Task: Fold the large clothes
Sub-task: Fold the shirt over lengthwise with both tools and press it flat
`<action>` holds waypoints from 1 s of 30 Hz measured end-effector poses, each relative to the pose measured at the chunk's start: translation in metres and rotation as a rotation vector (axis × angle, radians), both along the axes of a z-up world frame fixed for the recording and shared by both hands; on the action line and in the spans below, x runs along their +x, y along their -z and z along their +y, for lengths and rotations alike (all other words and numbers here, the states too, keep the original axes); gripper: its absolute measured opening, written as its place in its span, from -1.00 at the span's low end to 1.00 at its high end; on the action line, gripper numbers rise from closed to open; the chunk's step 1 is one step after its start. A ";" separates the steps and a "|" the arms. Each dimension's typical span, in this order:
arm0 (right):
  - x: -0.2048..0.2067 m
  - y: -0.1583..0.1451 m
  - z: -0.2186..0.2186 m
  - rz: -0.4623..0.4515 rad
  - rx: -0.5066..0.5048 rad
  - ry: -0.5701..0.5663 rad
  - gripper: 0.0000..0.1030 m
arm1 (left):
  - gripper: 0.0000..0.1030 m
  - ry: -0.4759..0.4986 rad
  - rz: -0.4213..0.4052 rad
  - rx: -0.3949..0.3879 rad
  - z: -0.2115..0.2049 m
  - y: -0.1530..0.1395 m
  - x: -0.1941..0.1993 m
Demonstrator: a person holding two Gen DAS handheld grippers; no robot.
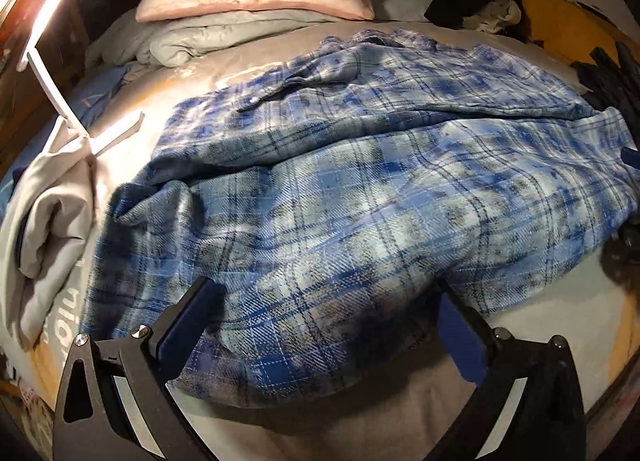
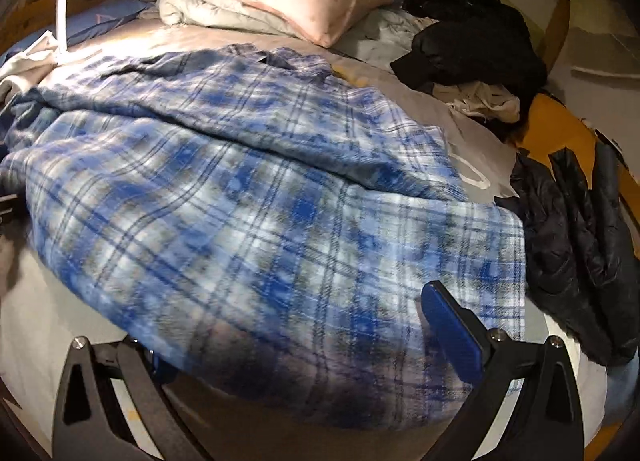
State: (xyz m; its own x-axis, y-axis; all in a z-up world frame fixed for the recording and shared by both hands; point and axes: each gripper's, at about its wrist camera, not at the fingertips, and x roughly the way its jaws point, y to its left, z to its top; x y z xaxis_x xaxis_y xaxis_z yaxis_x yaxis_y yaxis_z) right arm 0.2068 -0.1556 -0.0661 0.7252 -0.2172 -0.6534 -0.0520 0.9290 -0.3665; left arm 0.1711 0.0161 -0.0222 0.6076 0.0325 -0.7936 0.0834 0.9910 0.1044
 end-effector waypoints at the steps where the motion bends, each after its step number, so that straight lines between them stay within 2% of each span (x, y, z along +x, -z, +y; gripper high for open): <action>1: 0.001 -0.002 -0.002 -0.005 0.014 0.009 1.00 | 1.00 0.024 0.004 -0.010 -0.001 0.000 -0.002; 3: 0.003 -0.005 -0.003 0.004 0.039 0.017 1.00 | 1.00 0.080 0.007 -0.009 -0.011 0.000 -0.006; 6: 0.005 -0.010 -0.006 0.000 0.074 0.030 1.00 | 1.00 0.161 -0.022 0.037 -0.029 -0.001 -0.019; 10: 0.003 -0.019 -0.010 -0.023 0.079 0.029 1.00 | 1.00 0.193 -0.048 0.123 -0.046 0.005 -0.028; 12: 0.001 -0.026 -0.015 -0.042 0.095 0.035 1.00 | 1.00 0.195 -0.052 0.126 -0.046 0.005 -0.028; 15: 0.000 -0.035 -0.025 -0.049 0.151 0.045 1.00 | 1.00 0.173 -0.030 0.100 -0.040 0.004 -0.024; 19: 0.005 -0.036 -0.031 -0.038 0.167 0.061 1.00 | 1.00 0.067 -0.059 0.168 -0.033 0.004 -0.019; 21: 0.008 -0.026 -0.028 0.001 0.106 0.085 1.00 | 1.00 0.009 -0.069 0.184 -0.022 0.001 -0.013; 23: 0.010 -0.014 -0.023 0.044 0.028 0.094 1.00 | 0.99 -0.056 -0.069 0.156 -0.005 -0.002 -0.006; 26: 0.009 -0.002 -0.021 0.081 0.020 0.082 1.00 | 0.76 -0.146 -0.049 0.095 0.021 -0.002 0.004; 28: 0.006 -0.001 -0.022 0.095 0.027 0.069 0.93 | 0.59 -0.203 -0.040 0.060 0.035 -0.002 0.007; 30: 0.003 -0.006 -0.023 0.083 0.019 0.059 0.44 | 0.17 -0.258 -0.045 0.054 0.045 -0.001 0.008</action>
